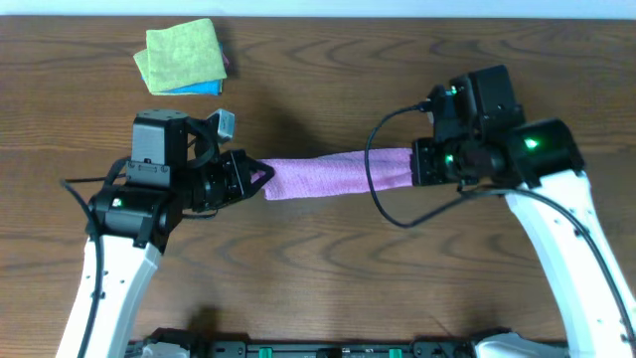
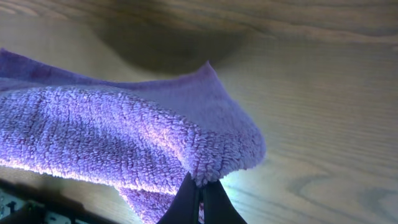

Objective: Fold the cloth
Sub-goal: 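Hold the cloth taut between both grippers above the table, then lower the stretched cloth onto the table with both grippers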

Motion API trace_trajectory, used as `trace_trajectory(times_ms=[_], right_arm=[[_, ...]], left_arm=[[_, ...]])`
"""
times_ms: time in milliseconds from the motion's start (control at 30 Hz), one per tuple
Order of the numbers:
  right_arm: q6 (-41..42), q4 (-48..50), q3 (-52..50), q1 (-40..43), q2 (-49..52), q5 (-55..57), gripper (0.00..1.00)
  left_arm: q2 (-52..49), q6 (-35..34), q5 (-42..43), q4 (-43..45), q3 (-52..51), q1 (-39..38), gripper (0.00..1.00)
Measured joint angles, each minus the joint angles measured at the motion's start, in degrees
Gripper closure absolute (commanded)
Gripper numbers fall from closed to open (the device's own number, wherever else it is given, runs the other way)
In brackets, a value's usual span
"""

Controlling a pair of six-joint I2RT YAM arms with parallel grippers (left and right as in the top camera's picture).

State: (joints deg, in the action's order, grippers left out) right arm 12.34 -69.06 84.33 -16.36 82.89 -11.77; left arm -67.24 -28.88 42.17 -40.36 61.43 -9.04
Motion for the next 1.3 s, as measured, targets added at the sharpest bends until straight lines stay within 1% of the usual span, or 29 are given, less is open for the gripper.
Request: trace_trajectory(times_ms=[100,200,300,333,367,400,433,467,500,533,567,667,767,933,1000,1067,1200,1300], right_arm=[[0.00,2.19,0.00,0.00,1.84,0.09,0.99],[-0.02,6.27,-0.02,0.00,2.71,0.48,0.99],[-0.04,12.74,0.00,0.04,4.35,1.79,0.98],[-0.11,16.65,0.04,0.07,5.46,2.29,0.94],[-0.28,20.79,0.15,0.11,7.06,2.73,0.80],[-0.44,23.32,0.24,0.22,8.39,3.06,0.56],[-0.48,27.19,0.15,0.42,10.27,3.30,0.53],[-0.66,32.37,0.13,0.61,12.11,3.72,0.48],[-0.94,37.66,0.37,0.81,14.29,3.89,0.39],[-0.94,40.76,0.57,1.16,16.13,4.07,0.32],[-1.09,42.47,0.57,1.49,17.84,4.33,0.28],[-1.33,41.53,0.46,2.01,20.13,5.09,0.23],[-1.25,37.18,0.48,2.10,19.63,5.22,0.21],[-0.94,24.57,0.46,2.12,18.93,4.85,0.23],[-0.52,19.71,0.44,2.10,18.93,4.50,0.23],[-0.26,16.70,0.35,2.12,18.93,4.07,0.23],[0.04,15.98,-0.98,2.12,18.91,2.43,0.23],[0.63,17.70,-4.00,2.12,18.78,0.52,0.25]], left_arm=[[-1.99,-0.07,-1.53,1.95,-0.04,-0.04,0.94],[-4.37,-0.33,-3.06,6.05,-0.09,-0.07,0.94],[-8.44,-0.98,-5.20,13.57,-0.22,-0.09,0.94],[-10.49,-0.98,-6.14,17.99,-0.28,-0.11,0.94],[-12.96,-1.14,-7.15,22.49,-0.26,-0.11,0.80],[-15.15,-0.87,-8.02,26.27,-0.26,-0.09,0.54],[-18.36,-1.07,-9.01,32.39,-0.39,-0.02,0.26],[-20.35,-1.16,-9.77,36.41,-0.33,0.00,0.10],[-23.30,-1.44,-10.45,41.75,-0.39,0.20,0.04],[-25.81,-1.70,-11.15,46.38,-0.26,0.35,0.05],[-28.52,-2.75,-11.47,50.88,-0.28,0.66,0.05],[-34.47,-5.97,-11.96,58.45,-0.39,1.88,0.05],[-35.10,-7.17,-11.93,58.51,-0.44,2.38,0.04],[-34.88,-7.13,-10.80,58.31,-0.44,2.40,0.04],[-34.75,-7.02,-10.49,57.90,-0.44,2.40,0.05],[-34.49,-6.78,-10.19,56.50,-0.44,2.40,0.05],[-33.66,-5.42,-9.75,53.33,-0.44,2.40,0.05],[-32.57,-3.67,-9.55,49.18,-0.44,2.40,0.04]])
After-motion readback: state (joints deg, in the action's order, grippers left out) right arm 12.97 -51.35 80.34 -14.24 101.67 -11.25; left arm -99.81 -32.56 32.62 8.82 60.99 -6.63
